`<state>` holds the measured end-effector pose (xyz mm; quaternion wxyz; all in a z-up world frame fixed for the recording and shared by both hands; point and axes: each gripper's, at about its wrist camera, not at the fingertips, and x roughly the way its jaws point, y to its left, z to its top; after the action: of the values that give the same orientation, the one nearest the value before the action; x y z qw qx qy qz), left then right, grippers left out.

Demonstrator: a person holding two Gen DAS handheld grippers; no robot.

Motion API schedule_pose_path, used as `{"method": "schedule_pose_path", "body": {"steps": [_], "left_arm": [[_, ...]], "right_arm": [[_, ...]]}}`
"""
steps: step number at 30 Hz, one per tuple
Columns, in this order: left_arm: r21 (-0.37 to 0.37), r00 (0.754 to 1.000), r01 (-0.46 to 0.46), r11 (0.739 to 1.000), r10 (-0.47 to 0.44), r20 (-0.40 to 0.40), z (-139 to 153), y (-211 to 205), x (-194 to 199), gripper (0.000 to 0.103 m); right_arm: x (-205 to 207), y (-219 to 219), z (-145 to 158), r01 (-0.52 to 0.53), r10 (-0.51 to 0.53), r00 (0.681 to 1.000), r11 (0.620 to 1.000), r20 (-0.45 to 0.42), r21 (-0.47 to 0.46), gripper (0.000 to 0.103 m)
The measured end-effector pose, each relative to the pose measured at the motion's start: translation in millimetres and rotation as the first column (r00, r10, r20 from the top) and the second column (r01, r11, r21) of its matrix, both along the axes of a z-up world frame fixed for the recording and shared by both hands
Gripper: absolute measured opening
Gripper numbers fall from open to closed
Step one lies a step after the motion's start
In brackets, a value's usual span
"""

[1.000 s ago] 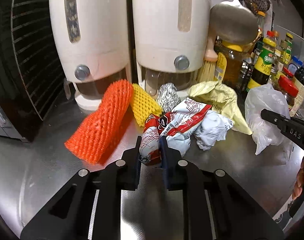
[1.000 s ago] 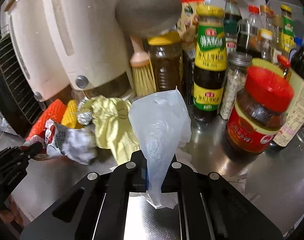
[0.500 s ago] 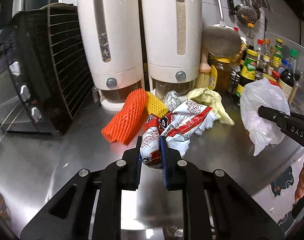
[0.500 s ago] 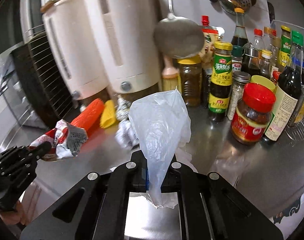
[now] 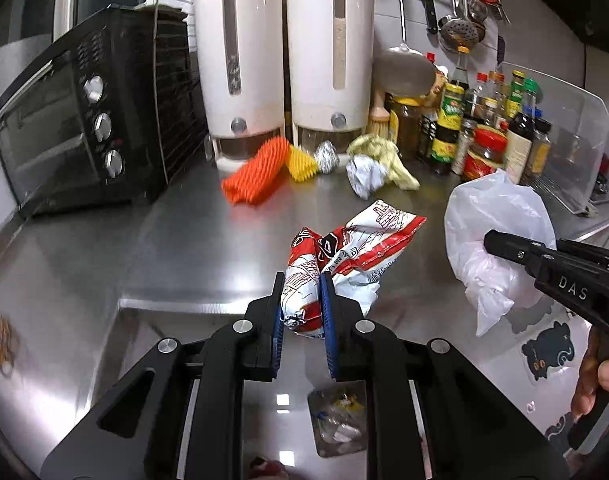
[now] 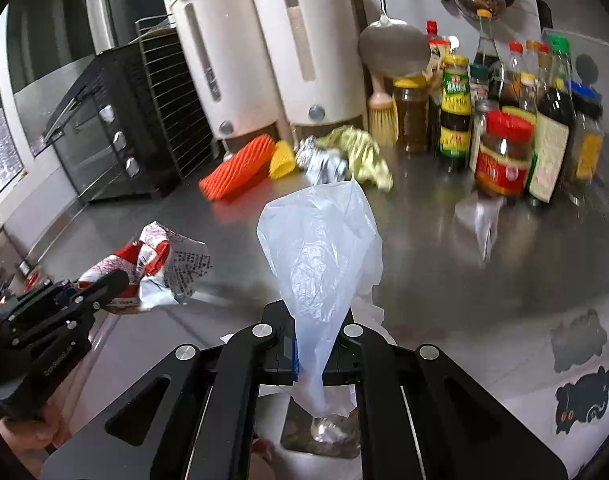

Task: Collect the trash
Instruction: 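Carry the wrapper and white bag down over the floor bin with both tools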

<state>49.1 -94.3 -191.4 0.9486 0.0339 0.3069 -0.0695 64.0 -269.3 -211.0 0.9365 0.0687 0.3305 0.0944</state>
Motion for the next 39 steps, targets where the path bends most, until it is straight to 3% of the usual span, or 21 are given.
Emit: {"method": "schedule_pose_path", "body": {"steps": [8, 16, 21, 29, 39], "left_arm": [[-0.008, 0.996, 0.018, 1.0, -0.019, -0.083, -58, 0, -45, 0.015], [-0.03, 0.976, 0.031, 0.999, -0.037, -0.216, -138, -4, -48, 0.015], [-0.054, 0.947, 0.04, 0.998, -0.055, -0.316, -196, -10, -35, 0.015], [-0.021, 0.902, 0.033, 0.999, -0.039, -0.429, -270, -18, -9, 0.015], [-0.019, 0.847, 0.057, 0.998, -0.058, -0.529, -334, -26, 24, 0.015]], "right_arm": [[-40, 10, -54, -0.005, 0.005, 0.997, 1.0, -0.077, 0.004, 0.007], [-40, 9, -142, 0.014, -0.011, 0.97, 1.0, -0.245, 0.012, 0.007], [-30, 9, -195, 0.01, -0.001, 0.944, 1.0, -0.329, 0.027, 0.007], [-9, 5, -266, 0.037, -0.023, 0.896, 0.999, -0.443, 0.022, 0.007], [29, 12, -333, 0.038, -0.023, 0.834, 0.999, -0.552, 0.017, 0.007]]}}
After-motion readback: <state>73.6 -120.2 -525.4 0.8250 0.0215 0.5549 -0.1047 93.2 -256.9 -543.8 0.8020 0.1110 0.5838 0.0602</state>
